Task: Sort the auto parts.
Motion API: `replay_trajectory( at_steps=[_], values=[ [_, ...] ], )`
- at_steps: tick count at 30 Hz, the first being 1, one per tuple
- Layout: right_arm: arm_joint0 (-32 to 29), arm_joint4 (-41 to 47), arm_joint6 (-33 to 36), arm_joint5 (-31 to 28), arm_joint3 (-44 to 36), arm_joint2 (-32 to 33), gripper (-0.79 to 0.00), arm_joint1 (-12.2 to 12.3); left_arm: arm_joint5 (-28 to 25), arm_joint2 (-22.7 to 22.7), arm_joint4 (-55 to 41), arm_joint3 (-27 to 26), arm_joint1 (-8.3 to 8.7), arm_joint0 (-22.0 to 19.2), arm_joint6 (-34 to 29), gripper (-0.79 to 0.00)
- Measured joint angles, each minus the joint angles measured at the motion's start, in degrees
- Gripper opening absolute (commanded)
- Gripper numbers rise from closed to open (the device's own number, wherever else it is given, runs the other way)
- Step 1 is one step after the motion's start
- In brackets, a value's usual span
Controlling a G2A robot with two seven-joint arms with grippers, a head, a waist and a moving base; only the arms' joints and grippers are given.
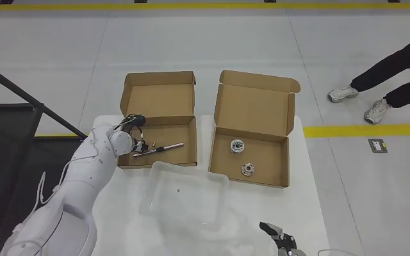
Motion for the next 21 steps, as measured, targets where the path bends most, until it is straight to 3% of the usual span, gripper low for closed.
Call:
replay_trajectory(
  at_steps=[7,13,15,21],
  values=[
    [0.0,0.0,0.0,0.0,0.0,0.0,0.000,0.0,-1.0,-0.5,0.2,1.1,-0.45,-0.3,0.9,-0.690],
    [0.0,0.0,0.0,0.0,0.0,0.0,0.000,0.0,-1.5,-1.0,0.2,1.8,-0.62,-0.4,1.2,-0.646],
    [0.0,0.0,0.0,0.0,0.0,0.0,0.000,0.0,-1.7,-1.2,0.2,2.0,-0.65,-0.4,1.3,-0.579],
    [0.0,0.0,0.0,0.0,0.0,0.0,0.000,0.0,-2.2,-1.7,0.2,2.2,-0.67,-0.5,1.5,-0.570]
  ],
)
